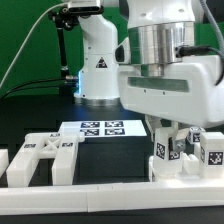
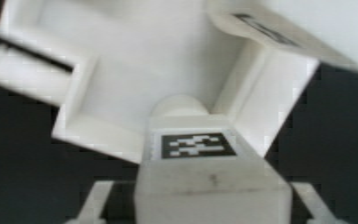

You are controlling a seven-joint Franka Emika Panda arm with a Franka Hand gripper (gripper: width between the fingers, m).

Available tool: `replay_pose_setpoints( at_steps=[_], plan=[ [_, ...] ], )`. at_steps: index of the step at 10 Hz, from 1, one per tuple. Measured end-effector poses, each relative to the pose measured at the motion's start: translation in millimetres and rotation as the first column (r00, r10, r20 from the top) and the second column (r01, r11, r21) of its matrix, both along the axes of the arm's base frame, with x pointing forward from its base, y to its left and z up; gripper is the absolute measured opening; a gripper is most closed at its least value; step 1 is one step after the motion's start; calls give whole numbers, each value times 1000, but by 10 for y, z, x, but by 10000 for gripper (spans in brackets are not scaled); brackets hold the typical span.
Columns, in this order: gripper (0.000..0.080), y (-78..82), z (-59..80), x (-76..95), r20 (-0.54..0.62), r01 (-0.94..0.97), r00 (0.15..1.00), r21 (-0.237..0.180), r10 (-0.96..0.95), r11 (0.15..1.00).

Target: Assemble chair

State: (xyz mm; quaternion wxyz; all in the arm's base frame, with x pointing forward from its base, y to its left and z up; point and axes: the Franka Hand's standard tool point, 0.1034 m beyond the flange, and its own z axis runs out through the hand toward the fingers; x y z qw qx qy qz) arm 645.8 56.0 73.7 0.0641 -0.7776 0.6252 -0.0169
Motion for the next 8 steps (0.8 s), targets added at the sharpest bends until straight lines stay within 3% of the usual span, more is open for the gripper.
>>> replay_pose_setpoints(
  at_steps=[2, 4, 6, 7, 8],
  plan=[
    [285, 6, -7, 7, -7, 265, 964, 62, -265, 962],
    [285, -1, -11, 3, 0, 307, 952, 76, -307, 949],
    [527, 52, -7, -34, -19, 60, 998, 15, -59, 998],
    [612, 2, 5, 15, 19, -94, 995, -4, 94, 996],
    [612, -10, 8, 17, 29, -281, 959, -36, 282, 959]
  ],
)
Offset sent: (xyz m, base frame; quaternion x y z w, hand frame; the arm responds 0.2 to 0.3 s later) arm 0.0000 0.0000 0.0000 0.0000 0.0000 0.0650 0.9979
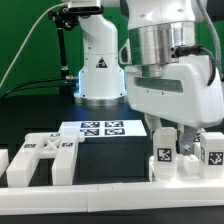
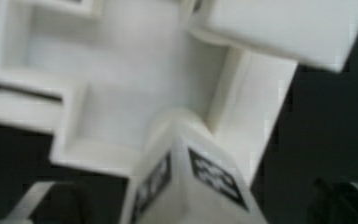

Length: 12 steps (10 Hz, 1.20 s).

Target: Assemble chair

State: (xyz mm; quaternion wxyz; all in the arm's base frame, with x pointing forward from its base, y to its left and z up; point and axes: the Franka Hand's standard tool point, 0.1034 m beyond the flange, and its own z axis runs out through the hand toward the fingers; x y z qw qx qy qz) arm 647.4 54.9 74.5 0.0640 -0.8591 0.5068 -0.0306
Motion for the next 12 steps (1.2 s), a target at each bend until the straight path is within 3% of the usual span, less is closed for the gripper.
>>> replay_pose_setpoints(
  at_steps=[4, 7, 8, 9, 10, 12],
  plan=[
    [649, 7, -6, -13, 13, -286, 958, -42, 287, 957],
    [649, 8, -9, -15, 12, -275, 961, -40, 276, 961],
    [535, 16, -11, -15, 10, -209, 978, -27, 209, 978],
    [340, 26, -12, -16, 6, -125, 992, -13, 125, 992],
    [290, 19, -21, -36, -6, -70, 998, -5, 70, 998],
    [290, 4, -17, -38, -34, 167, 986, 30, -166, 986]
  ],
)
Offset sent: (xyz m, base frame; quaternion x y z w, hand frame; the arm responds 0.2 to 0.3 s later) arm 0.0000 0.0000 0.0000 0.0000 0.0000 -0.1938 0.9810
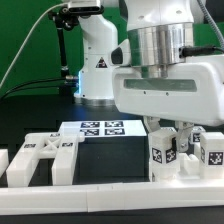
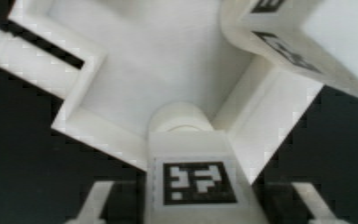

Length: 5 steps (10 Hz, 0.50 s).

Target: Assemble chair

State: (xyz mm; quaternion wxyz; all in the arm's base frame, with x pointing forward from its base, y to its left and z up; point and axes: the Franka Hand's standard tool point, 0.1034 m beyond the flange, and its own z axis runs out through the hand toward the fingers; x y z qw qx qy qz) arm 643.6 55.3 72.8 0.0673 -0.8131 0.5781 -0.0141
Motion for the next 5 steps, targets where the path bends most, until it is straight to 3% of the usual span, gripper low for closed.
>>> replay_pose_setpoints(
  at_steps=[3, 5],
  plan=[
    [290, 31, -10, 22, -45, 474, 880, 97, -472, 875],
    [290, 51, -11, 34, -64, 580, 815, 118, -576, 806]
  ],
)
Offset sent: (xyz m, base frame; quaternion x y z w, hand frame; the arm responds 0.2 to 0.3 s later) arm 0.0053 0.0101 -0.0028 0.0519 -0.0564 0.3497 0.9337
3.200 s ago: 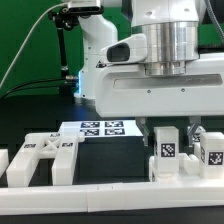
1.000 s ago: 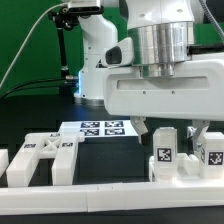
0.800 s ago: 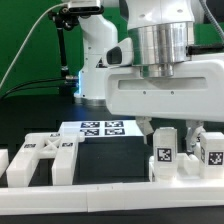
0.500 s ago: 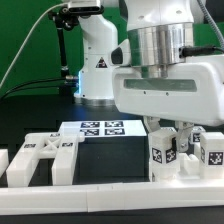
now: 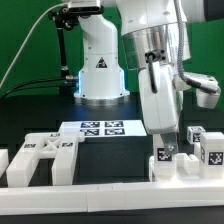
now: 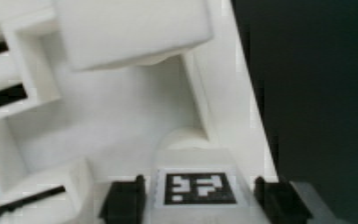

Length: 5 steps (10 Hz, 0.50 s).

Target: Assemble chair

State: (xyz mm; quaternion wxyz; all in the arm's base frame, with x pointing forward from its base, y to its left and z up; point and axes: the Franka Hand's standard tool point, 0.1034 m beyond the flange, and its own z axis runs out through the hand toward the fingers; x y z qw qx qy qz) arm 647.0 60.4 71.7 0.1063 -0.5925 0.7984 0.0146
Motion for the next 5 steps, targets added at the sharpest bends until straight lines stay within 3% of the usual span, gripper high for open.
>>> replay_pose_setpoints(
  at_steps=[2, 3, 4, 5],
  plan=[
    [290, 9, -4, -13, 4, -139, 990, -26, 139, 990],
    [365, 38, 13, -6, 3, -323, 946, -60, 324, 944],
    [365, 45, 22, 6, 17, -466, 883, -87, 469, 881],
    [562, 58, 6, -14, 22, -599, 797, -112, 604, 793]
  ],
)
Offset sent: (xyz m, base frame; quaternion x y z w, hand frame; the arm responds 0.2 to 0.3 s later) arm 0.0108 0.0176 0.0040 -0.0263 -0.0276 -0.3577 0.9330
